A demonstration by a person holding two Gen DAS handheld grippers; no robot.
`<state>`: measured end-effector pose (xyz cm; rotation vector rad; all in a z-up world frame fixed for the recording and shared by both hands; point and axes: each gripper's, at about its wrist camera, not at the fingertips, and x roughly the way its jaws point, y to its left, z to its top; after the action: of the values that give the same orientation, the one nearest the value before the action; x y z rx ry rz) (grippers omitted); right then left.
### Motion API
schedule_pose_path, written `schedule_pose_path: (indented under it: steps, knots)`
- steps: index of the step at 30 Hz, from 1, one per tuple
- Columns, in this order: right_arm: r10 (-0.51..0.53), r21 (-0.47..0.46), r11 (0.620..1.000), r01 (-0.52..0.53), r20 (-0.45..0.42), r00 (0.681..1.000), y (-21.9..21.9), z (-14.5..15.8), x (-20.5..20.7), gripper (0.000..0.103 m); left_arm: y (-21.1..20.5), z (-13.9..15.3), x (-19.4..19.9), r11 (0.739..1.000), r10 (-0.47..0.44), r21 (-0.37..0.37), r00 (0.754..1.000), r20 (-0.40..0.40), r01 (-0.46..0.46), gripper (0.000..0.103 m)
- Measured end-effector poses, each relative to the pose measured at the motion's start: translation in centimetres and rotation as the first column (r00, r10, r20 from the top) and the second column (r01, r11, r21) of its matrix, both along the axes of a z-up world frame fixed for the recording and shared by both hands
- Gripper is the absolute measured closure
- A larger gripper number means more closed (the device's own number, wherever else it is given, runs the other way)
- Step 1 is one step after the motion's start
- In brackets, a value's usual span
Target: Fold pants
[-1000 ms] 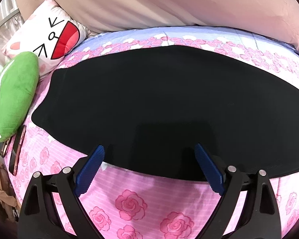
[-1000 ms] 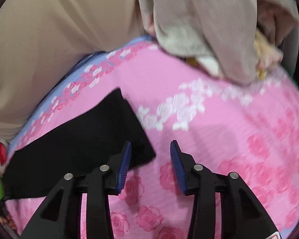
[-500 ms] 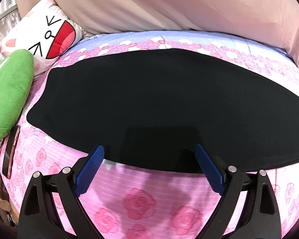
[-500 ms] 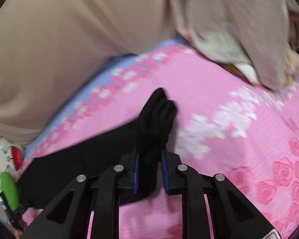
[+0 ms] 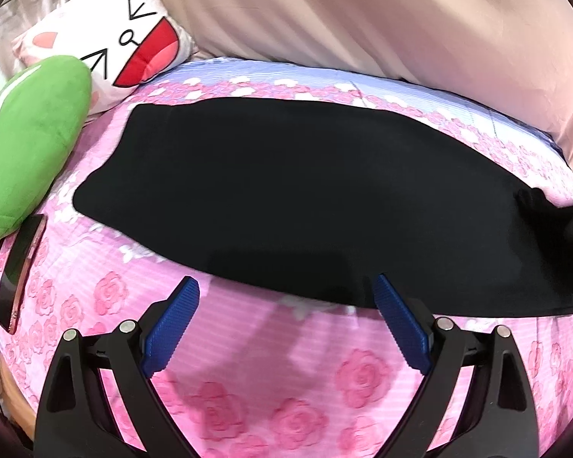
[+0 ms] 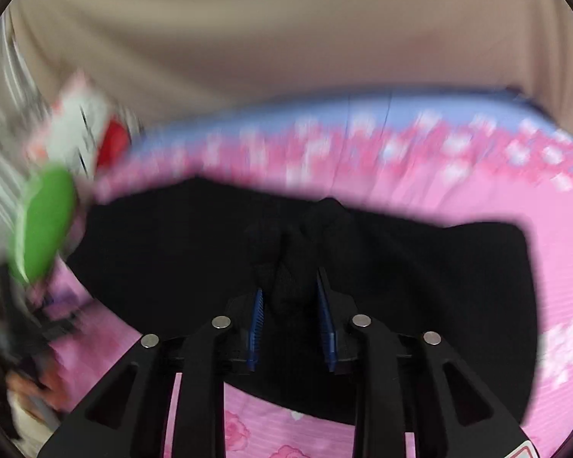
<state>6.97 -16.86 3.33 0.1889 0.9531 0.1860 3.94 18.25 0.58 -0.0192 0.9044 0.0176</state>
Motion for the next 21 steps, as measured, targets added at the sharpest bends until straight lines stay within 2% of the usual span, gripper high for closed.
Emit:
schedule_pose_path:
  steps: [1, 2, 4, 5, 6, 8, 10, 12, 16, 17, 18, 19, 21]
  knots:
    - [-0.002, -0.009, 1.000, 0.002, -0.038, 0.999, 0.2, -0.9, -0.2, 0.076, 0.5, 0.2, -0.1, 1.000, 0.003, -0.005, 1.000, 0.005, -0.003, 0.012]
    - [-0.008, -0.001, 1.000, 0.008, -0.033, 0.999, -0.2, -0.8, -0.6, 0.074, 0.9, 0.2, -0.1, 1.000, 0.009, -0.008, 1.000, 0.009, -0.009, 0.012]
    - [-0.083, 0.020, 0.996, 0.083, 0.042, 0.996, -2.8, 1.3, -3.2, 0.052, 2.2, 0.4, -0.1, 0.999, 0.033, -0.024, 0.999, 0.018, -0.033, 0.012]
    - [-0.122, 0.025, 0.992, 0.121, 0.072, 0.990, -4.2, 2.1, -4.3, 0.036, 3.0, 0.4, 0.1, 0.998, 0.048, -0.039, 0.999, 0.018, -0.047, 0.012]
    - [-0.176, 0.024, 0.984, 0.175, 0.109, 0.978, -6.1, 2.9, -5.7, 0.032, 3.8, 0.3, 0.3, 0.996, 0.064, -0.056, 0.998, 0.016, -0.064, 0.012]
    - [-0.267, 0.001, 0.963, 0.269, 0.124, 0.956, -9.7, 3.4, -7.9, 0.032, 5.3, 0.0, 0.8, 0.990, 0.103, -0.093, 0.995, 0.004, -0.102, 0.012]
    - [-0.362, 0.039, 0.932, 0.360, 0.087, 0.928, -13.6, 2.5, -9.3, 0.030, 6.4, -0.4, 1.3, 0.982, 0.131, -0.134, 0.991, -0.019, -0.132, 0.012]
    - [-0.380, 0.108, 0.921, 0.375, 0.030, 0.924, -15.5, 0.8, -9.2, 0.031, 6.8, -0.6, 1.5, 0.976, 0.149, -0.156, 0.989, -0.026, -0.151, 0.012]
    - [-0.356, 0.212, 0.907, 0.365, -0.079, 0.931, -16.2, -2.8, -7.3, 0.030, 5.9, -0.8, 1.6, 0.981, 0.143, -0.128, 0.989, -0.037, -0.147, 0.012]
    - [-0.350, 0.207, 0.912, 0.354, -0.060, 0.935, -15.5, -3.2, -6.9, 0.033, 5.7, -0.8, 1.6, 0.983, 0.138, -0.121, 0.990, -0.037, -0.142, 0.012]
    - [-0.332, 0.189, 0.924, 0.332, -0.030, 0.943, -14.8, -3.1, -6.9, 0.061, 5.5, -0.8, 1.5, 0.984, 0.135, -0.113, 0.990, -0.038, -0.138, 0.012]
    - [-0.294, 0.223, 0.929, 0.296, -0.044, 0.955, -14.0, -3.4, -6.7, 0.071, 5.3, -0.8, 1.4, 0.985, 0.132, -0.104, 0.990, -0.041, -0.135, 0.012]
    - [-0.313, 0.214, 0.926, 0.311, -0.025, 0.949, -12.9, -3.0, -6.6, 0.085, 4.8, -0.8, 1.5, 0.987, 0.125, -0.094, 0.991, -0.045, -0.129, 0.012]
